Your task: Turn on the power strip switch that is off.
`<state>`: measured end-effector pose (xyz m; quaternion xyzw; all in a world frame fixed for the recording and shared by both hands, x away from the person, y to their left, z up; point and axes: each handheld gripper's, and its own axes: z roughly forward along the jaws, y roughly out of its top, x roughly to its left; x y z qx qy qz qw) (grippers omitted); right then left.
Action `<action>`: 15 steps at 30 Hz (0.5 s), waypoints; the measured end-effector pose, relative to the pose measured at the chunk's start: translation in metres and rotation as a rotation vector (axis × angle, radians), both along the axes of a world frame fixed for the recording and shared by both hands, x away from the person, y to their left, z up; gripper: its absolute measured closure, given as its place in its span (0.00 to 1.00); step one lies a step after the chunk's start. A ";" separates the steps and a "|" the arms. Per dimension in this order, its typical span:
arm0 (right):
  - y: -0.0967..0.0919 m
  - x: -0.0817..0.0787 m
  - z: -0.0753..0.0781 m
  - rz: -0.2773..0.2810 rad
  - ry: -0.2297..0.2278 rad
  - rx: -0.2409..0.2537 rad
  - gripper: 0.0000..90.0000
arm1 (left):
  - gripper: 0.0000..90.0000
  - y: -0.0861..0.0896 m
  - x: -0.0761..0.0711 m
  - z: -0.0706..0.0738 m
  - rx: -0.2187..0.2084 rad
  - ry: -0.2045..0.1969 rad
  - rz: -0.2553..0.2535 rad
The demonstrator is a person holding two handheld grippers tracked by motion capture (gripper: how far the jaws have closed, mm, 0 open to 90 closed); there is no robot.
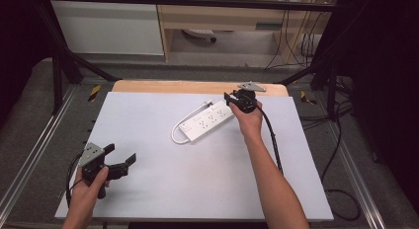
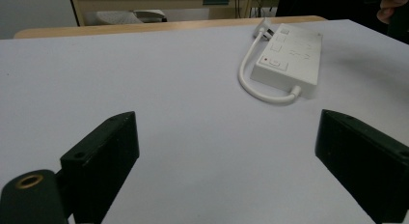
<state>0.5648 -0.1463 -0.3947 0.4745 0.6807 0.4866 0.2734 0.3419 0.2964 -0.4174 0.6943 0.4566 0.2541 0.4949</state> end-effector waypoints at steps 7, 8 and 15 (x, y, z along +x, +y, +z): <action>0.004 0.003 -0.008 -0.002 0.001 -0.013 0.73 | 0.09 0.000 0.000 0.000 0.006 -0.004 0.000; 0.004 0.003 -0.008 -0.002 0.001 -0.013 0.73 | 0.09 0.000 0.000 0.000 0.006 -0.004 0.000; 0.010 0.006 -0.018 -0.001 -0.003 -0.029 0.81 | 0.09 -0.001 0.000 0.000 0.004 -0.003 -0.002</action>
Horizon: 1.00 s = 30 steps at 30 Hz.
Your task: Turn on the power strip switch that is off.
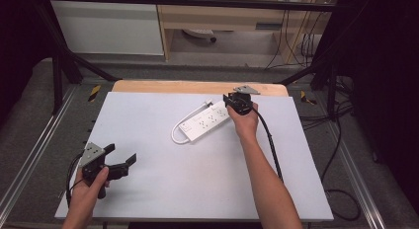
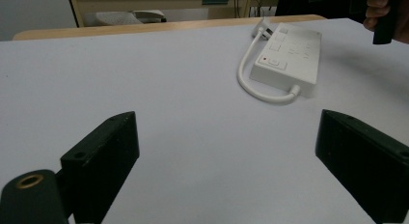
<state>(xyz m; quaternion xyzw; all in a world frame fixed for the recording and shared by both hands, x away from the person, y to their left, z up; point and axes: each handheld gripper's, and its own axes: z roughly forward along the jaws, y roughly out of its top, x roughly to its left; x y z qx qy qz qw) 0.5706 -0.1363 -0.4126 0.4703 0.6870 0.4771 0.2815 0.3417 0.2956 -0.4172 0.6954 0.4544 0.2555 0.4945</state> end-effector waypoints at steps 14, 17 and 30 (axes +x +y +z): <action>0.009 0.003 -0.015 0.021 0.004 -0.007 0.96 | 0.09 0.000 0.000 0.001 0.005 -0.006 -0.003; 0.010 0.003 -0.016 0.023 0.005 -0.008 0.97 | 0.09 0.000 0.000 0.001 0.007 -0.008 -0.005; 0.015 0.004 -0.025 0.039 0.012 -0.016 0.99 | 0.09 -0.001 0.000 0.001 0.011 -0.010 -0.006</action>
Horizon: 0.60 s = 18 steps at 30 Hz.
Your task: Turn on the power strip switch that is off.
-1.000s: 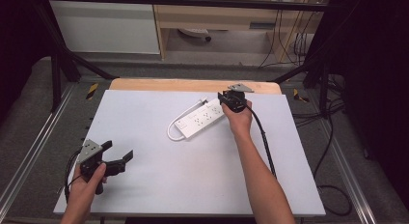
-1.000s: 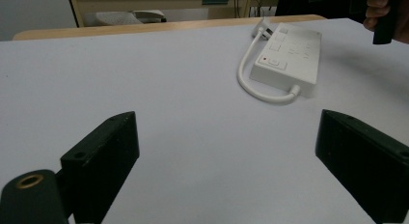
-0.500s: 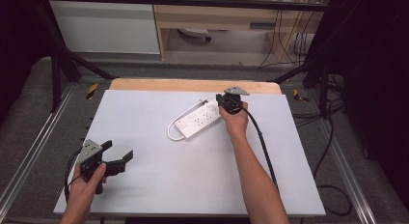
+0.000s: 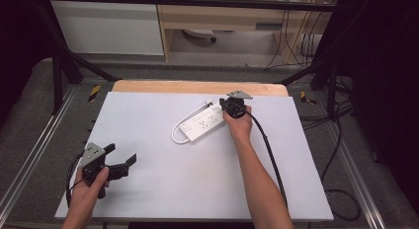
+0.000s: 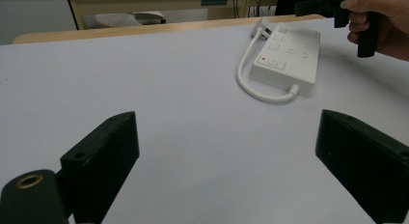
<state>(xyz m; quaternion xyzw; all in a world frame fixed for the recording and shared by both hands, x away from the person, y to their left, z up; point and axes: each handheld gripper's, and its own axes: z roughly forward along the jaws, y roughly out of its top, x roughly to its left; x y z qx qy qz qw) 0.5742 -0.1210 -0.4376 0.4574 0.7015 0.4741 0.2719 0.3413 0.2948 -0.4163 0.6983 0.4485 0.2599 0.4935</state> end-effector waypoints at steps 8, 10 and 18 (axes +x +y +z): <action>0.002 -0.001 -0.003 0.005 0.001 0.000 1.00 | 0.09 0.000 -0.001 0.000 0.002 0.000 -0.002; 0.003 -0.001 -0.004 0.007 0.002 -0.002 1.00 | 0.09 0.000 -0.001 0.000 0.004 -0.001 -0.002; 0.004 0.000 -0.005 0.006 0.006 -0.004 1.00 | 0.09 -0.001 -0.001 0.001 0.006 -0.006 -0.004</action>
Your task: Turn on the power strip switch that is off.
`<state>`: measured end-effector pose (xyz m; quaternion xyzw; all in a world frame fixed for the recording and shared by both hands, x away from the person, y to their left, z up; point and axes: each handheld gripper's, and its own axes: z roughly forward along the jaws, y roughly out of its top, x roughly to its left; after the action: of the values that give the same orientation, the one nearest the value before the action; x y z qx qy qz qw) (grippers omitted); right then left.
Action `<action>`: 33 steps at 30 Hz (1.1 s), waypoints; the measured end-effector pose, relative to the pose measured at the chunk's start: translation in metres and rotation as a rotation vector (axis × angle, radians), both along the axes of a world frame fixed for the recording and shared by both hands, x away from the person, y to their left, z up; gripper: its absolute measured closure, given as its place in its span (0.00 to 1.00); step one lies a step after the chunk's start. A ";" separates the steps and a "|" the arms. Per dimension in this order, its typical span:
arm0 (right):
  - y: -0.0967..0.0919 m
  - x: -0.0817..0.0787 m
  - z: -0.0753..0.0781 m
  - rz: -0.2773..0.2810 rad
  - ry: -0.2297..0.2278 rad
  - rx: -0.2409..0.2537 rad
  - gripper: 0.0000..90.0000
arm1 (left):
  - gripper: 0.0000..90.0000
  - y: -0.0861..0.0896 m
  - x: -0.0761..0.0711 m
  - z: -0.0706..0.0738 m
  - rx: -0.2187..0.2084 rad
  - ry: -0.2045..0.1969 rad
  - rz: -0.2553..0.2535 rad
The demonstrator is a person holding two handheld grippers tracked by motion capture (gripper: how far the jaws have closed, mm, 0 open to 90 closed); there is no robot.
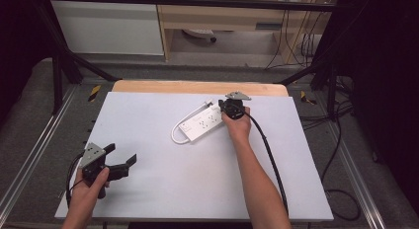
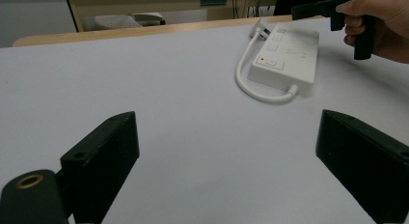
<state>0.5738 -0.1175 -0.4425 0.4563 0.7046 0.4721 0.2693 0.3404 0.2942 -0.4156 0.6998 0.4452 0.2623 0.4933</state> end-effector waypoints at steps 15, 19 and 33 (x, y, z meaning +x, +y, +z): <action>0.006 0.003 -0.008 0.001 0.015 0.012 1.00 | 0.09 -0.001 0.000 0.000 0.003 0.000 -0.003; 0.007 0.003 -0.009 0.001 0.018 0.016 1.00 | 0.09 -0.001 0.000 0.000 0.004 0.000 -0.005; 0.014 0.002 -0.012 0.013 0.024 0.029 1.00 | 0.09 -0.001 0.000 0.000 0.004 -0.002 -0.006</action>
<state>0.5759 -0.1038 -0.4547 0.4613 0.7037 0.4783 0.2513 0.3402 0.2934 -0.4154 0.7019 0.4419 0.2626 0.4930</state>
